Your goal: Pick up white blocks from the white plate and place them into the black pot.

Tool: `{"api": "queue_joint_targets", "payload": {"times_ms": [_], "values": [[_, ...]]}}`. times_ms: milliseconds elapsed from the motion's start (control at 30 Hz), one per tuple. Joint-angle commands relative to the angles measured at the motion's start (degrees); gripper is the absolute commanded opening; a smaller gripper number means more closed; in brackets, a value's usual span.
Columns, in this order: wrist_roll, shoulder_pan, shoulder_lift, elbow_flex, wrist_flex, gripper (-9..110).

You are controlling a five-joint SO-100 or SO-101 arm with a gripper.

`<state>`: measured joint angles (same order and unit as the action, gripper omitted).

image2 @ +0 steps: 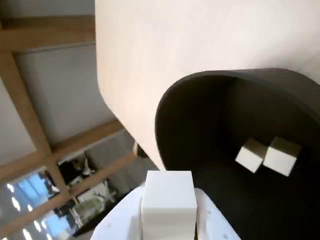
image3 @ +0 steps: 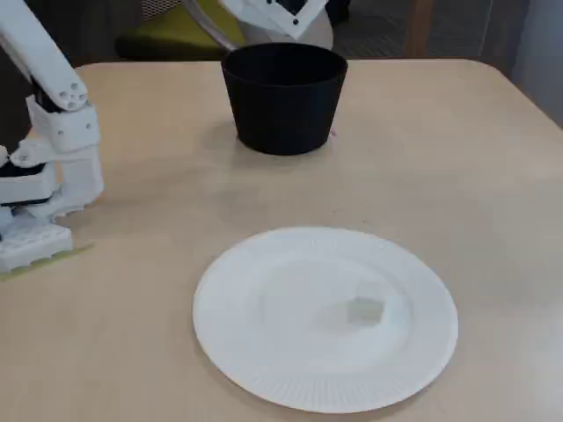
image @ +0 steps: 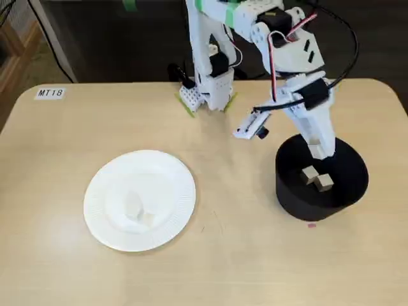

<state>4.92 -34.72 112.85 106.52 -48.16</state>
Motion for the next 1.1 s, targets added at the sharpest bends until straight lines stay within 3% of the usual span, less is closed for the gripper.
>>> {"api": "queue_joint_targets", "payload": {"times_ms": [0, 67, 167, 267, 367, 400, 700, 867, 1067], "values": [[-0.88, -0.35, -0.26, -0.88, -0.79, 5], [-1.93, -0.35, -0.35, -0.88, -1.14, 20], [-2.2, -0.35, -0.7, -0.88, -1.14, 25], [-2.2, 0.62, -0.35, -1.58, -3.08, 17], [-2.72, 4.92, 0.7, -3.96, -10.11, -1], [-2.99, 6.94, 1.05, -4.83, -12.83, -2], [-18.54, 30.94, 4.31, -6.24, -28.3, -2], [-28.13, 45.35, -0.44, -6.24, -26.89, -2], [-31.46, 55.99, -15.03, -11.6, -22.15, -2]]}}
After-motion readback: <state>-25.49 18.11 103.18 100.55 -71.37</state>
